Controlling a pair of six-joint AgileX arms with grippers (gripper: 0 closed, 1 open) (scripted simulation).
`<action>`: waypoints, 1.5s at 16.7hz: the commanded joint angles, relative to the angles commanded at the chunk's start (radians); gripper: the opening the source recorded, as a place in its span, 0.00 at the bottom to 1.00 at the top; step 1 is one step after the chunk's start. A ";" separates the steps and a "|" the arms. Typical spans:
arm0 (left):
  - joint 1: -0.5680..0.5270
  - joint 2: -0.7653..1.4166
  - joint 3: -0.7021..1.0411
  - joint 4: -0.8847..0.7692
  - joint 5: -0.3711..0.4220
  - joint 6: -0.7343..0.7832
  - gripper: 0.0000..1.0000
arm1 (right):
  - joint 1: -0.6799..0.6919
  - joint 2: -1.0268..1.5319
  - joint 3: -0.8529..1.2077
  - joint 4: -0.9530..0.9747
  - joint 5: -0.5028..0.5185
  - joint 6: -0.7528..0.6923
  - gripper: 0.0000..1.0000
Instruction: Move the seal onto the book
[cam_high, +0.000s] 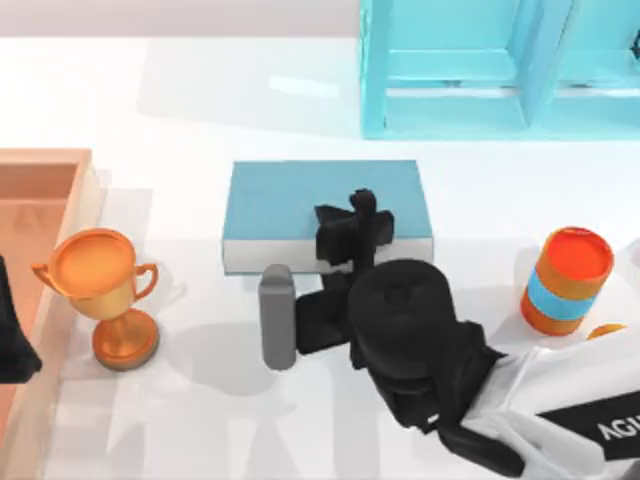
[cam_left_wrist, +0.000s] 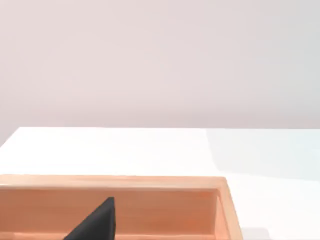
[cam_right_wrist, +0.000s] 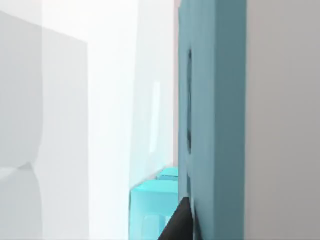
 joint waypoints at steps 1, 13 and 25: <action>0.000 0.000 0.000 0.000 0.000 0.000 1.00 | 0.000 0.017 -0.003 0.020 0.001 -0.001 0.00; 0.000 0.000 0.000 0.000 0.000 0.000 1.00 | 0.001 0.097 -0.020 0.121 0.001 -0.001 0.30; 0.000 0.000 0.000 0.000 0.000 0.000 1.00 | 0.001 0.097 -0.020 0.121 0.001 -0.001 1.00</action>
